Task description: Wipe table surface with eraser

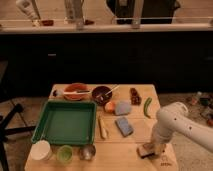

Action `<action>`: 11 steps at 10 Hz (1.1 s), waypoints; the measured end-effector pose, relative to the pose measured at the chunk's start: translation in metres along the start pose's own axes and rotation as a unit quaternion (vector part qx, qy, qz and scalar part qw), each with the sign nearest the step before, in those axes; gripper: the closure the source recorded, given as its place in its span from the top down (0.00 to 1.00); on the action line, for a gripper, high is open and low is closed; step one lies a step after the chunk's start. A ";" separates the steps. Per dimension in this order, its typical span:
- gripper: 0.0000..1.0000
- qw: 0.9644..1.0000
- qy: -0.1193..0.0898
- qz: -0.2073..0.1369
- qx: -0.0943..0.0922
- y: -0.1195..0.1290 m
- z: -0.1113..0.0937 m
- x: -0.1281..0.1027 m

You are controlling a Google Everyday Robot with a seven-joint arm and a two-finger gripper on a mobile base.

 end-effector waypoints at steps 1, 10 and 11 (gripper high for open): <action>0.00 1.000 0.003 0.006 0.001 -0.005 0.000 0.005; 0.00 0.997 -0.020 -0.070 -0.023 -0.026 0.013 -0.065; 0.00 0.997 -0.022 -0.073 -0.024 -0.022 0.011 -0.068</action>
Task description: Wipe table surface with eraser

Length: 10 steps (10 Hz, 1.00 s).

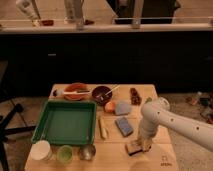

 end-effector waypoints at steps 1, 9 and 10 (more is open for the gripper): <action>0.00 1.000 0.000 -0.001 -0.001 0.005 -0.002 0.001; 0.00 0.996 0.064 0.064 -0.022 0.029 -0.006 0.092; 0.00 0.995 0.069 0.068 -0.018 0.019 -0.008 0.094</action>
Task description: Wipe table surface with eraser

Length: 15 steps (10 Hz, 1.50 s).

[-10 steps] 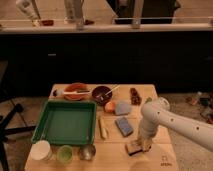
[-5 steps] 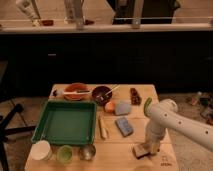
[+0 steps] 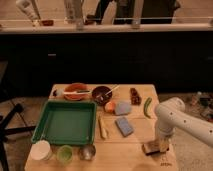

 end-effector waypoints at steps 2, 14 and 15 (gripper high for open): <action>0.00 1.000 0.007 -0.002 0.011 -0.019 -0.007 -0.003; 0.00 0.996 -0.024 -0.079 -0.025 0.028 -0.005 -0.035; 0.00 0.997 -0.020 -0.068 -0.030 0.031 -0.002 -0.023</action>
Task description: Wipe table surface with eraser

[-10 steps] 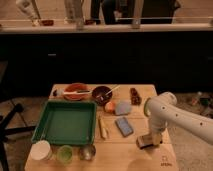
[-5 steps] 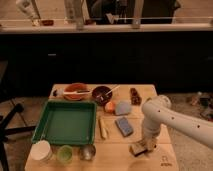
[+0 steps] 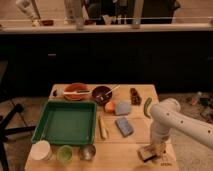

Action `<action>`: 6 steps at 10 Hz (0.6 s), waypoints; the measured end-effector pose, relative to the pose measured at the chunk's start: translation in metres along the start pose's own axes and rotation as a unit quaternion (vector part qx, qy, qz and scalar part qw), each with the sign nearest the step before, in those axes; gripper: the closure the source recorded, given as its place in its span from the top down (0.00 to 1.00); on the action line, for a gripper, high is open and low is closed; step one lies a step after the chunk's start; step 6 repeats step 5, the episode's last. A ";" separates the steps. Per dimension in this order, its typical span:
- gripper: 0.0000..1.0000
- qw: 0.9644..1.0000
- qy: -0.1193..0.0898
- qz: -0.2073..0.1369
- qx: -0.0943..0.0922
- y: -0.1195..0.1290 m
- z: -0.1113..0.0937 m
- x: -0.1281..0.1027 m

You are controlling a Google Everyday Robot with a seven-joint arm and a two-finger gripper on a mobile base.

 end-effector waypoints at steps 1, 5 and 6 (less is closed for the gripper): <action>0.00 1.000 0.004 0.009 -0.003 0.000 0.002 0.007; 0.00 0.999 0.022 0.041 -0.016 -0.017 0.011 0.028; 0.00 0.999 0.022 0.041 -0.016 -0.017 0.011 0.028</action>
